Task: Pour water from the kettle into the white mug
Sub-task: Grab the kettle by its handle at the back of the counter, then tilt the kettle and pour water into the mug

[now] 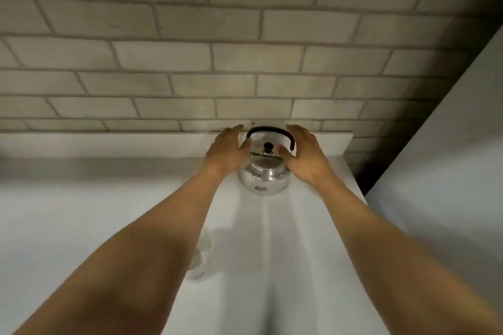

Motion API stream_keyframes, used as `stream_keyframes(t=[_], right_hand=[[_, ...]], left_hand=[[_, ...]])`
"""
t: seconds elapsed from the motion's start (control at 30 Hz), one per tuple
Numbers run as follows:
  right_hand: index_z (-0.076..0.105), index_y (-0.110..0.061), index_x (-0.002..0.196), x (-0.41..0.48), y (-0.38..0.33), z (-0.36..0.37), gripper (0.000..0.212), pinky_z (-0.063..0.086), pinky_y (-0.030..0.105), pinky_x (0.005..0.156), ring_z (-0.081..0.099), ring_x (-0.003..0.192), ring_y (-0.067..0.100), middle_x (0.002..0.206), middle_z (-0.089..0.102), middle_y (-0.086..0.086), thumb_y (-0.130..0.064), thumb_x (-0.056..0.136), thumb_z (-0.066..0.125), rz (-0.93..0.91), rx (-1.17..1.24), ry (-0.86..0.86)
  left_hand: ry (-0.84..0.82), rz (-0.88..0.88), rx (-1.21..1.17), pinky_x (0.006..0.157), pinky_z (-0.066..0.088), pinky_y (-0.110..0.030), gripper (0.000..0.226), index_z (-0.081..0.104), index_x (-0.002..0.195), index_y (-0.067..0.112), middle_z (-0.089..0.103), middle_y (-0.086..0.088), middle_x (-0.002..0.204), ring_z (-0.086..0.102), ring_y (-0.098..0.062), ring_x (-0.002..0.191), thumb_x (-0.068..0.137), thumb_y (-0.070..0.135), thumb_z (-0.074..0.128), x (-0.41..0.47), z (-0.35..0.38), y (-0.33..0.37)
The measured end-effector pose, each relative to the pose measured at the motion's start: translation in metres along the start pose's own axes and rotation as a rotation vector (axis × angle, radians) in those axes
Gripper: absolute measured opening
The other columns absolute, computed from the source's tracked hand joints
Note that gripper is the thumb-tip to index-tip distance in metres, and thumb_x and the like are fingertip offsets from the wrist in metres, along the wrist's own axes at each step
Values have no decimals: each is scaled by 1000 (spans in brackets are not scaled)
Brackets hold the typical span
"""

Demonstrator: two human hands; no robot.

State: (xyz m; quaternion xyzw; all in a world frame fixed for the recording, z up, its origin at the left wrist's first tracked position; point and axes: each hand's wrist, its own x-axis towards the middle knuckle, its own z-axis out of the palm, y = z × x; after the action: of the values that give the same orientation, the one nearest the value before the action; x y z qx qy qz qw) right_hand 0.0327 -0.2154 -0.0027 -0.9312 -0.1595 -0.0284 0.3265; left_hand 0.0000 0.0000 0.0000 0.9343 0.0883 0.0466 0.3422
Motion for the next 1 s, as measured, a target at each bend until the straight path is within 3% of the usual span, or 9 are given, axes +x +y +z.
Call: stream_keyframes(t=[0.2,0.27,0.37,0.47,0.6,0.73,0.83,0.9,1.0], right_hand=[[40,-18,160,42,9,4,66,33,36,116,38,151,30,165,41,5,-43,102,59,-117,17,-49],[43,-19,158,51,11,7,63,37,36,116,45,146,27,161,46,5,-44,102,59,-163,29,-91],[54,-23,151,59,11,14,52,47,35,105,61,129,25,147,62,4,-45,104,56,-183,43,-152],[65,-25,136,62,11,20,40,49,34,94,67,115,25,128,73,1,-46,107,49,-197,60,-124],[71,-29,126,57,10,17,30,54,35,94,69,106,17,112,76,-6,-44,105,56,-134,188,-139],[71,-39,108,38,2,2,16,47,17,76,68,90,-5,96,75,-20,-47,100,61,-91,251,-100],[73,-39,98,18,-16,-18,20,42,6,65,65,82,-11,85,74,-22,-55,91,62,-98,245,-20],[75,-36,92,3,-30,-31,28,42,8,63,66,78,-9,80,73,-23,-60,86,62,-85,242,36],[78,-29,91,-24,-47,-48,36,51,23,69,69,80,2,81,76,-17,-61,84,63,-87,242,126]], left_hand=[[-44,-14,-82,119,34,-37,56,38,160,19,46,-11,162,41,-30,150,109,37,50,34,23,7],[-66,-14,-110,101,44,-31,46,48,153,22,62,-11,145,58,-32,135,109,35,49,37,26,2],[-39,-44,-133,84,43,-27,39,54,147,24,73,-10,116,69,-33,112,110,32,46,37,32,-6],[26,-59,-98,83,43,-30,38,56,147,23,73,-13,123,67,-35,112,111,29,43,35,37,-7],[5,-69,-94,83,49,-34,36,58,143,23,74,-14,119,69,-36,106,111,28,44,27,33,-3],[-18,-37,-122,83,52,-33,36,58,143,25,76,-10,115,71,-29,98,110,30,46,5,16,7],[61,18,-173,95,55,-38,40,53,147,28,71,-7,131,69,-27,113,108,35,53,-27,3,20],[193,140,-117,100,53,-44,48,50,150,21,62,-6,143,62,-27,124,104,34,60,-59,-4,28],[260,348,-40,96,54,-44,46,55,143,21,57,-2,139,58,-27,123,100,37,64,-118,-5,35]])
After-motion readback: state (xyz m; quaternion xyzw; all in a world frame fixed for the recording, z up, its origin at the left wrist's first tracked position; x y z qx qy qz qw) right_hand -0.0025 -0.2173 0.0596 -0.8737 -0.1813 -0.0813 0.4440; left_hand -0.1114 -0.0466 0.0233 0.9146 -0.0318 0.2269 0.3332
